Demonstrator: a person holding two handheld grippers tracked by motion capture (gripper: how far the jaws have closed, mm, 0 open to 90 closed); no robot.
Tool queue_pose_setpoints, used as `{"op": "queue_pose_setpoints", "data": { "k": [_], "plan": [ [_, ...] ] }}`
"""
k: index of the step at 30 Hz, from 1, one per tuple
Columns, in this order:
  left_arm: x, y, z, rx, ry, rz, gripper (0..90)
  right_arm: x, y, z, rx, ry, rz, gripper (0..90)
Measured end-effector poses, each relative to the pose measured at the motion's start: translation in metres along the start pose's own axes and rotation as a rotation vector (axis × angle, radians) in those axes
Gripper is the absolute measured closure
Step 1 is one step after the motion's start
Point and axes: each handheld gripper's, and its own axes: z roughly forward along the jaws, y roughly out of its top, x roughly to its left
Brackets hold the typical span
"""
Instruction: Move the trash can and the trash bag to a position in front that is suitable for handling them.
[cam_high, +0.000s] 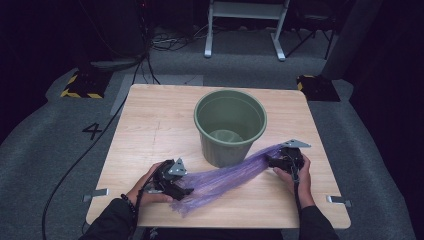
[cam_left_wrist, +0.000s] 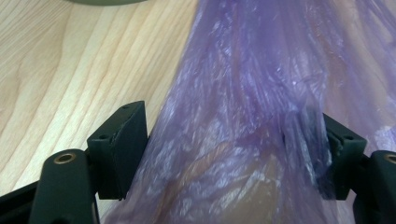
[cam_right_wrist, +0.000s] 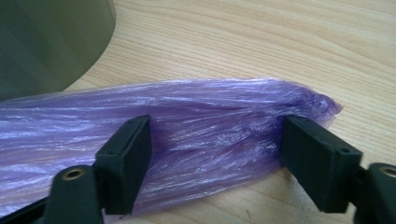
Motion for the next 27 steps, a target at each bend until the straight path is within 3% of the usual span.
{"op": "queue_pose_setpoints", "data": {
  "k": [4, 10, 13, 16, 18, 23, 27],
  "plan": [
    [0.004, 0.003, 0.004, -0.016, 0.001, -0.006, 20.3, 0.002, 0.001, -0.001, -0.021, 0.058, -0.058, 55.9],
    [0.008, 0.004, 0.010, -0.044, -0.005, -0.008, 17.3, 0.000, -0.001, -0.002, -0.032, 0.081, -0.053, 76.0],
    [0.006, 0.005, 0.009, -0.038, -0.019, -0.002, 15.9, -0.002, -0.001, -0.004, -0.044, 0.087, -0.048, 80.4],
    [0.004, 0.007, 0.002, -0.076, -0.046, 0.010, 16.1, -0.003, -0.003, -0.006, -0.075, 0.094, -0.049, 81.8],
    [0.004, 0.008, -0.007, -0.122, -0.022, -0.004, 16.1, -0.002, -0.004, -0.008, -0.083, 0.078, -0.060, 82.5],
    [0.007, 0.008, -0.024, -0.172, 0.027, -0.038, 15.7, -0.006, -0.007, -0.013, -0.098, 0.068, -0.068, 83.5],
    [0.010, 0.005, -0.030, -0.169, 0.061, -0.034, 15.9, -0.014, -0.011, -0.016, -0.087, 0.050, -0.070, 83.5]
  ]
}}
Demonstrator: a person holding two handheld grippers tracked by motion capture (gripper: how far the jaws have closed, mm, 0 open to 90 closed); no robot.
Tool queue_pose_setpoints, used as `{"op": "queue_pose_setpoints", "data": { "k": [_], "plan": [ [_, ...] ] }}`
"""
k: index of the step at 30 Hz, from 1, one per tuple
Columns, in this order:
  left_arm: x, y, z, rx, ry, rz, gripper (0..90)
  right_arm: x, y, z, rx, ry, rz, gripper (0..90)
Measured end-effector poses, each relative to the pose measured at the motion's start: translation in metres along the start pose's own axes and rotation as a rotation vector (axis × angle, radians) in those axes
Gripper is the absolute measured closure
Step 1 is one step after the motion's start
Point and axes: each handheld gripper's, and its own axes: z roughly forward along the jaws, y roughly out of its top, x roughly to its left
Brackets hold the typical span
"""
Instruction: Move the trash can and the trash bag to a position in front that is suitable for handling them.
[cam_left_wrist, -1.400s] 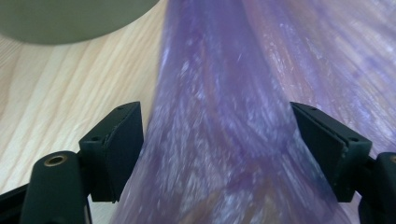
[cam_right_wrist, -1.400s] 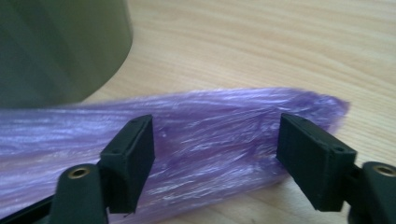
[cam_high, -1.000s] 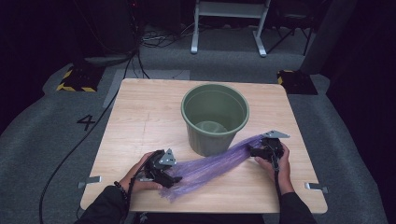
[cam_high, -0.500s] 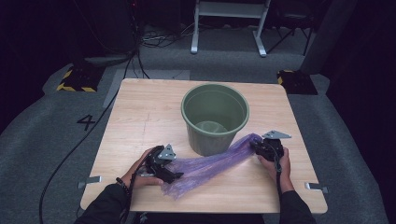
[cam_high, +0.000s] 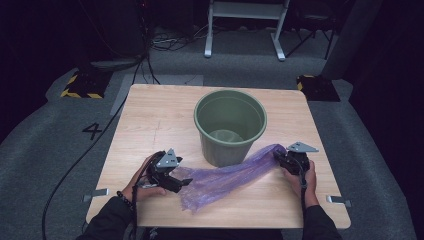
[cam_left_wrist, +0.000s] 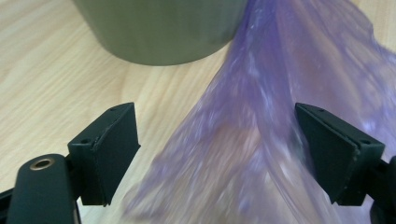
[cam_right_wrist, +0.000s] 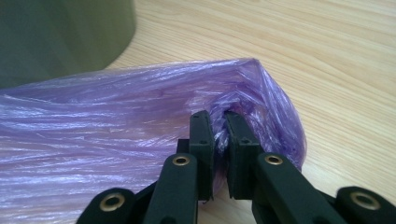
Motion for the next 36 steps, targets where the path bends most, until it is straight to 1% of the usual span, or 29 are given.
{"op": "queue_pose_setpoints", "data": {
  "k": [3, 5, 6, 7, 9, 11, 13, 17, 20, 23, 25, 27, 30, 36],
  "plan": [
    [0.004, -0.005, -0.005, 0.008, 0.016, -0.008, 15.9, -0.008, -0.003, -0.005, -0.009, -0.013, 0.016, 83.4],
    [0.006, -0.008, -0.009, 0.006, 0.028, -0.017, 16.2, -0.013, -0.005, -0.006, -0.006, -0.025, 0.019, 83.4],
    [0.008, -0.011, -0.011, 0.014, 0.040, -0.018, 16.3, -0.015, -0.006, -0.008, -0.012, -0.021, 0.036, 83.4],
    [0.008, -0.012, -0.012, 0.018, 0.045, -0.023, 16.3, -0.018, -0.007, -0.010, -0.024, -0.021, 0.042, 83.4],
    [0.010, -0.019, -0.015, 0.039, 0.061, -0.030, 16.3, -0.020, -0.008, -0.011, -0.023, -0.035, 0.034, 83.4],
    [0.012, -0.026, -0.016, 0.058, 0.071, -0.041, 16.3, -0.024, -0.010, -0.013, -0.033, -0.021, 0.054, 83.1],
    [0.013, -0.033, -0.017, 0.088, 0.081, -0.046, 16.3, -0.025, -0.010, -0.014, -0.039, -0.025, 0.053, 83.1],
    [0.014, -0.043, -0.017, 0.092, 0.086, -0.071, 16.3, -0.028, -0.011, -0.015, -0.041, -0.021, 0.063, 83.1],
    [0.014, -0.048, -0.014, 0.112, 0.080, -0.077, 16.3, -0.026, -0.011, -0.014, -0.027, -0.020, 0.044, 83.2],
    [0.014, -0.051, -0.012, 0.129, 0.075, -0.081, 16.3, -0.025, -0.011, -0.013, -0.022, -0.011, 0.041, 83.2],
    [0.015, -0.053, -0.012, 0.123, 0.066, -0.098, 15.8, -0.024, -0.011, -0.012, -0.020, -0.012, 0.034, 83.4],
    [0.015, -0.056, -0.013, 0.106, 0.066, -0.099, 15.3, -0.022, -0.012, -0.012, -0.018, -0.017, 0.017, 83.4],
    [0.015, -0.059, -0.011, 0.077, 0.075, -0.098, 12.0, -0.019, -0.011, -0.012, -0.013, -0.025, 0.002, 83.5],
    [0.017, -0.058, -0.010, 0.078, 0.063, -0.095, 10.8, -0.019, -0.011, -0.011, -0.013, -0.031, -0.002, 83.6]
  ]
}}
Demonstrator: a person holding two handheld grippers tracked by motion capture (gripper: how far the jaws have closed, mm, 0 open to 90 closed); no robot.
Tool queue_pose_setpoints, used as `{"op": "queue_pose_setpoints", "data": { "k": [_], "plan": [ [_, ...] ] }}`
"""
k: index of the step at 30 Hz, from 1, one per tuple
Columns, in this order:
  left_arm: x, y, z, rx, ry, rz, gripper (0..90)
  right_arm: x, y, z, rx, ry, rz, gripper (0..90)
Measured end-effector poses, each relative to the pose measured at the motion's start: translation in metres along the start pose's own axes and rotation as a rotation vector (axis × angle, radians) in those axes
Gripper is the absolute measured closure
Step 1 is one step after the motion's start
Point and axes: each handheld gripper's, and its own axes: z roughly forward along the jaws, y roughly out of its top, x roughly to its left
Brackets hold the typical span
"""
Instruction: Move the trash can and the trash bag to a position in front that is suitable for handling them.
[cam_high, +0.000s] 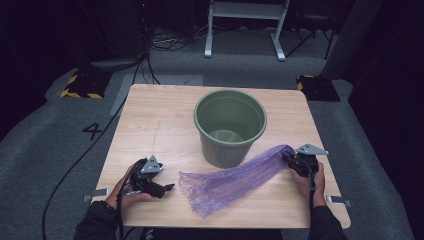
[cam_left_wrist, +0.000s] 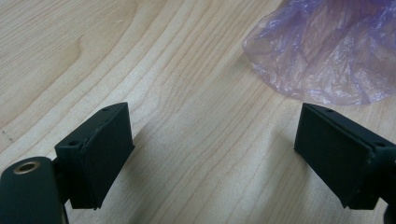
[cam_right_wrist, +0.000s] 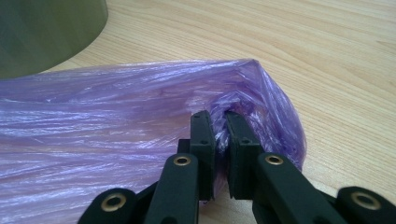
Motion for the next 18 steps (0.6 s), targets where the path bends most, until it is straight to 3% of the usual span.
{"op": "queue_pose_setpoints", "data": {
  "k": [11, 18],
  "plan": [
    [0.0002, 0.0015, 0.0016, -0.003, -0.002, 0.001, 10.8, -0.0007, -0.0005, -0.0012, -0.015, -0.010, 0.014, 86.1],
    [-0.0001, 0.0015, 0.0017, -0.004, 0.001, -0.001, 10.8, 0.0003, 0.0003, 0.0002, -0.002, -0.001, -0.001, 86.9]
  ]
}}
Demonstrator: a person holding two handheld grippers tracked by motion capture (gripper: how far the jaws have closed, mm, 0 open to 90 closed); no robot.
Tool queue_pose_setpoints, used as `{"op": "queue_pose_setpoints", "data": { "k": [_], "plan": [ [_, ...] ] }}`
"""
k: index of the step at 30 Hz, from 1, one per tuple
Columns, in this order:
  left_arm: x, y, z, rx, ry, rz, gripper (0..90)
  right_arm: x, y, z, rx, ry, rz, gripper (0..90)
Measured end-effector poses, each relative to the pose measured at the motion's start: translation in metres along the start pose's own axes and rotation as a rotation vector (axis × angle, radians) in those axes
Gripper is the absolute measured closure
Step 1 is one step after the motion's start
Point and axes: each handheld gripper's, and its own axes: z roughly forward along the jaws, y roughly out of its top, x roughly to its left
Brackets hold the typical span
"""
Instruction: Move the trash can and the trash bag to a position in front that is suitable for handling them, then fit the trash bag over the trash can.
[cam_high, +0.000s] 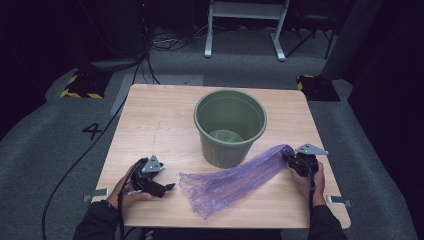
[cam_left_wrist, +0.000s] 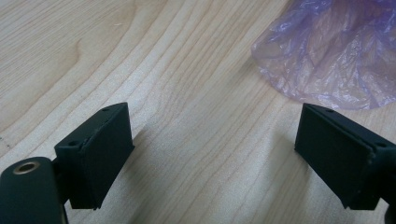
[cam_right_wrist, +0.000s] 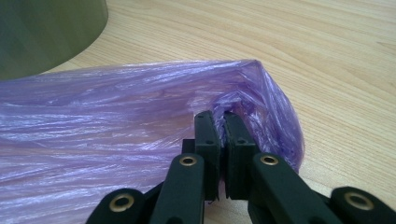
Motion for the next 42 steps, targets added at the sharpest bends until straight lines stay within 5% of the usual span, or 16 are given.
{"op": "queue_pose_setpoints", "data": {
  "k": [4, 8, 15, 20, 21, 26, 29, 32, 42],
  "plan": [
    [0.002, 0.001, -0.001, 0.012, -0.011, 0.009, 11.1, 0.000, 0.000, -0.001, -0.007, -0.003, 0.002, 87.0],
    [0.006, 0.005, -0.003, 0.018, -0.014, -0.036, 16.5, 0.001, 0.000, -0.001, -0.009, -0.006, -0.009, 86.9],
    [-0.002, 0.021, -0.013, -0.052, 0.002, -0.036, 17.5, 0.002, 0.003, -0.003, -0.022, -0.015, -0.004, 86.9],
    [-0.024, 0.047, -0.019, -0.084, -0.018, -0.006, 18.0, 0.014, 0.018, -0.010, -0.057, -0.035, -0.079, 87.0],
    [-0.038, 0.056, -0.019, -0.092, -0.049, 0.024, 18.0, 0.018, 0.021, -0.012, -0.062, -0.042, -0.094, 87.0],
    [-0.069, 0.066, -0.012, -0.071, -0.113, 0.091, 18.0, 0.034, 0.033, -0.017, -0.092, -0.044, -0.143, 86.9],
    [-0.079, 0.064, 0.000, -0.005, -0.128, 0.138, 18.0, 0.040, 0.036, -0.021, -0.111, -0.043, -0.153, 86.8],
    [-0.083, 0.062, 0.009, 0.041, -0.132, 0.191, 20.8, 0.042, 0.040, -0.026, -0.140, -0.036, -0.146, 86.8],
    [-0.076, 0.057, 0.030, 0.097, -0.142, 0.187, 25.5, 0.050, 0.054, -0.051, -0.256, -0.016, -0.156, 86.7]
  ]
}}
